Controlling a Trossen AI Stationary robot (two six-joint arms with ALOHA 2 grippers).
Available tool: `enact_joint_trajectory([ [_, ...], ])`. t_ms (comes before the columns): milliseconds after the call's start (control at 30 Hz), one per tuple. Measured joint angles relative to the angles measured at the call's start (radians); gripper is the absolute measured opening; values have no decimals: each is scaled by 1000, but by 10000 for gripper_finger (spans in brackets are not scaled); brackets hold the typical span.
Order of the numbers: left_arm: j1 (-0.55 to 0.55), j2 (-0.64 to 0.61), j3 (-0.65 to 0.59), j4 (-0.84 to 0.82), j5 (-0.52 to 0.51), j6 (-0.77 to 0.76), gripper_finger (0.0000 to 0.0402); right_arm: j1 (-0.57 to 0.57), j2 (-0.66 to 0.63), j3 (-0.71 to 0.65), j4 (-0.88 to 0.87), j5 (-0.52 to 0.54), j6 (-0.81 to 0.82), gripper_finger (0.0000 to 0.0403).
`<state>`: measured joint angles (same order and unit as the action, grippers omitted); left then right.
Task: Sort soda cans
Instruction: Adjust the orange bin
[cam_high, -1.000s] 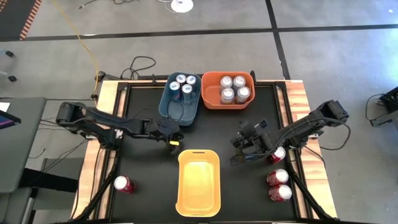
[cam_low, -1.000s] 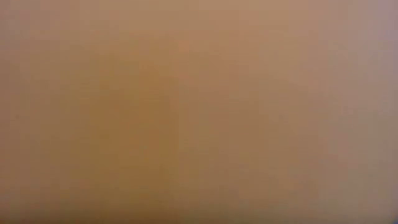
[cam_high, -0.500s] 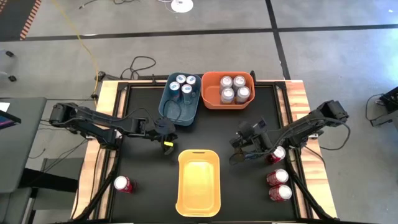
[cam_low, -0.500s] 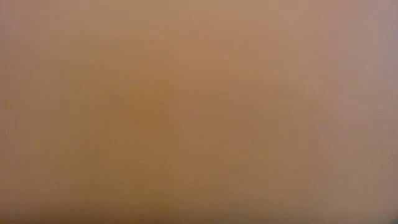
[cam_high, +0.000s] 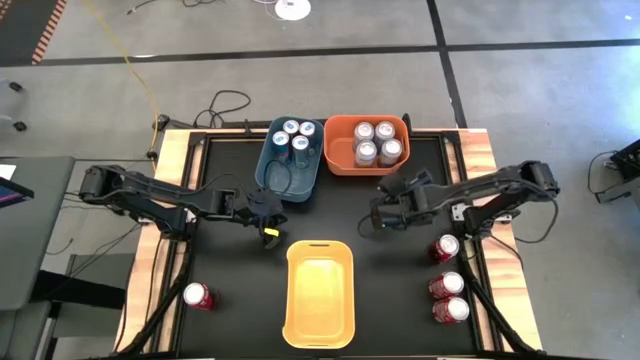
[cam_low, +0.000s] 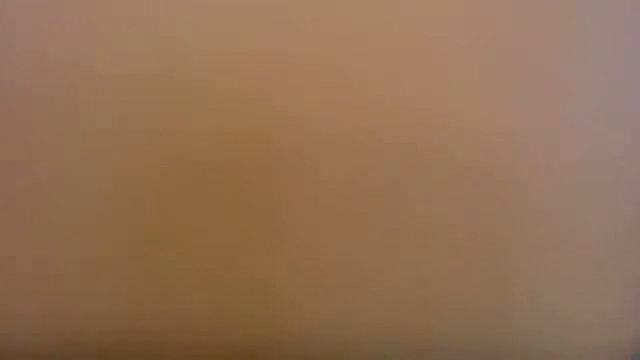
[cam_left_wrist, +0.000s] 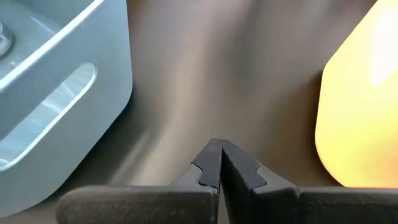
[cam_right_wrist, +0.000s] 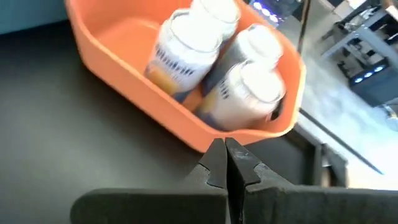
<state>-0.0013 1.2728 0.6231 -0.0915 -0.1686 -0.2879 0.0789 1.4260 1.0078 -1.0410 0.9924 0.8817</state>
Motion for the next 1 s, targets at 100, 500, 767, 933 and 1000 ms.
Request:
enact_joint_trajectory([
  [100,0,0,0,-1,-1,15,1,-47,0,60,-65,2,-55,11],
  [500,-40,-74,11,-29,-151,87,0,-383,-2,124,-165,-205,-187,218],
  [767,-73,-152,11,-57,-156,101,0,-594,-27,123,-65,-354,-307,265],
  [933,-81,-161,11,-72,-171,108,0,-661,-28,115,17,-456,-349,234],
  [1000,-81,-161,11,-108,-206,107,0,-659,-28,108,24,-457,-352,215],
])
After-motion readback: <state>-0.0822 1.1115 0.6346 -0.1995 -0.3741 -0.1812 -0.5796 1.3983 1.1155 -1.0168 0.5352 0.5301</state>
